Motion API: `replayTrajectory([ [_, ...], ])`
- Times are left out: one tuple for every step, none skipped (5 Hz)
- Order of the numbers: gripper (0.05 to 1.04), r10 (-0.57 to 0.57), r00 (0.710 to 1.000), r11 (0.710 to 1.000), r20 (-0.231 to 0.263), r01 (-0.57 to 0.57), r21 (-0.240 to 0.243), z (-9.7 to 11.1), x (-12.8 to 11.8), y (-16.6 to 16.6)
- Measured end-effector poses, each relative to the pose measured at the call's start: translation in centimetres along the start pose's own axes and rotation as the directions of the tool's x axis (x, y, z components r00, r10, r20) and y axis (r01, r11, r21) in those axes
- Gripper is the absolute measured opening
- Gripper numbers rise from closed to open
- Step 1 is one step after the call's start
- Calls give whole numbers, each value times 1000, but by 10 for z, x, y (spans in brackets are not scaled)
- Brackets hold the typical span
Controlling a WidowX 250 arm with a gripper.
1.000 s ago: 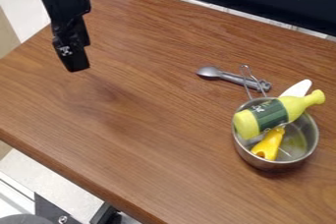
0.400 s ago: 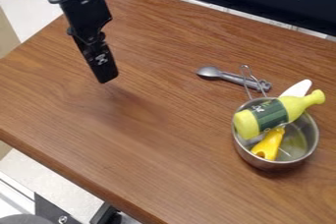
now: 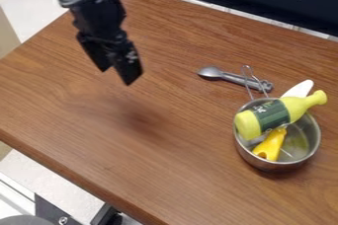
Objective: Move the silver pot to the middle of the table
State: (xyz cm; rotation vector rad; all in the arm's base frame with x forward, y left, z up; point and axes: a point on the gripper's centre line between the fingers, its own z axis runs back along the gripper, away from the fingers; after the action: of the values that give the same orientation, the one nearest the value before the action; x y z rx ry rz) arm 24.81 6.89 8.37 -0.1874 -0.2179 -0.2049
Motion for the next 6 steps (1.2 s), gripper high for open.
replayTrajectory([
  [1000,86,996,996,-18,-86,32,-7,10,-16],
  [1000,144,989,987,-18,-142,75,-14,22,-24],
  [1000,277,960,955,47,-280,99,-22,36,-21],
  [1000,495,858,860,140,-506,63,-25,45,-18],
  [1000,697,701,697,151,-712,82,-34,54,-13],
  [1000,714,689,688,122,-723,58,-39,69,-20],
])
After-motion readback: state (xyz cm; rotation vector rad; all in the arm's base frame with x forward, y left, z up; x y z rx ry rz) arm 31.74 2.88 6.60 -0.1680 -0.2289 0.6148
